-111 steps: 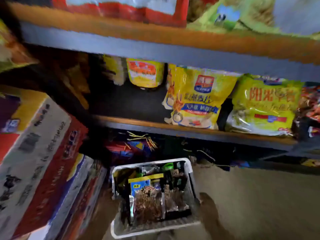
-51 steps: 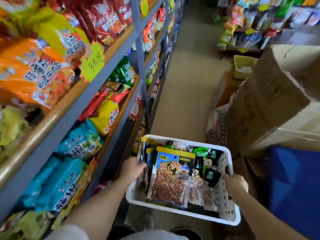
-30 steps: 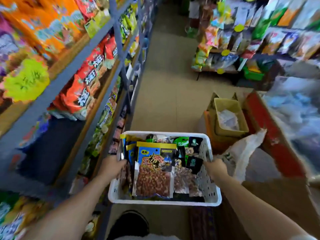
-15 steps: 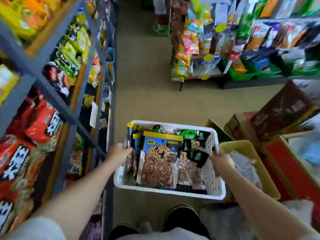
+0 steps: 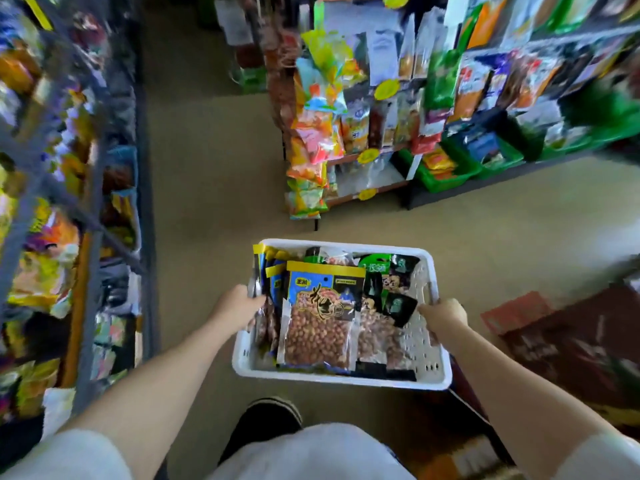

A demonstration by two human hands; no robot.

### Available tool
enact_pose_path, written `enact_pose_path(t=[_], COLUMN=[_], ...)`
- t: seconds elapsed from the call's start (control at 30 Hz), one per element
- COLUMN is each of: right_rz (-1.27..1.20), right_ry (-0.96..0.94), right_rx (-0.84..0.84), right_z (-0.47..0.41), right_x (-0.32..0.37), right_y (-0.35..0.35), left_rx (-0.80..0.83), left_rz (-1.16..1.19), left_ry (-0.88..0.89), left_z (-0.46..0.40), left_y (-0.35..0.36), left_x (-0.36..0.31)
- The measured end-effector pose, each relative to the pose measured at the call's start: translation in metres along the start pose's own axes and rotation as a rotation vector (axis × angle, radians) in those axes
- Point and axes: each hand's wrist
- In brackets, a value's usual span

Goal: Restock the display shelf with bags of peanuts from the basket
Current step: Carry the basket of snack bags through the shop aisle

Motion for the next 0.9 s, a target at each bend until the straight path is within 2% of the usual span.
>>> enact_pose_path(t=[0.23,0.4,0.53,0.7,0.8,0.9], right_rz=[-0.050,-0.166,-0.237,-0.338,-0.357,-0.349], right_ry=[0.079,0.218,0.297,0.397,0.459,0.506], right_rx=[-0.098,-0.166,-0.220,-0.283,-0.263,-0.221], right_z=[-0.110,-0.178,-0.222,-0.310,-0.382,-0.468], right_x=[0.110,0.169,0.194,0.208,0.210,0.213], right_y=[-0.015,-0.032,-0.059,-0.106,-0.141,-0.180], left_rx=[0.085,0.231,0.325,0.426,0.476,0.452], left_rz=[-0.016,-0.254,-0.387,-0.463,-0.396,-0.349], left_ry=[0.123,0.292,0.435,0.482,0.449,0.400], left_z=[-0.220,-0.365,-0.443,-0.516,-0.558,-0.602], left_y=[-0.008,-0.001,0.016,0.078,0.135,0.197], left_x=[-0.099,-0.188,-0.271,-0.371,-0.417,-0.462])
Point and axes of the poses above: each hand's wrist, its own z-axis away from the middle knuckle, its own y-axis out of the palm, x = y × z, and after that the axes turned 12 degrees about y, right-handed
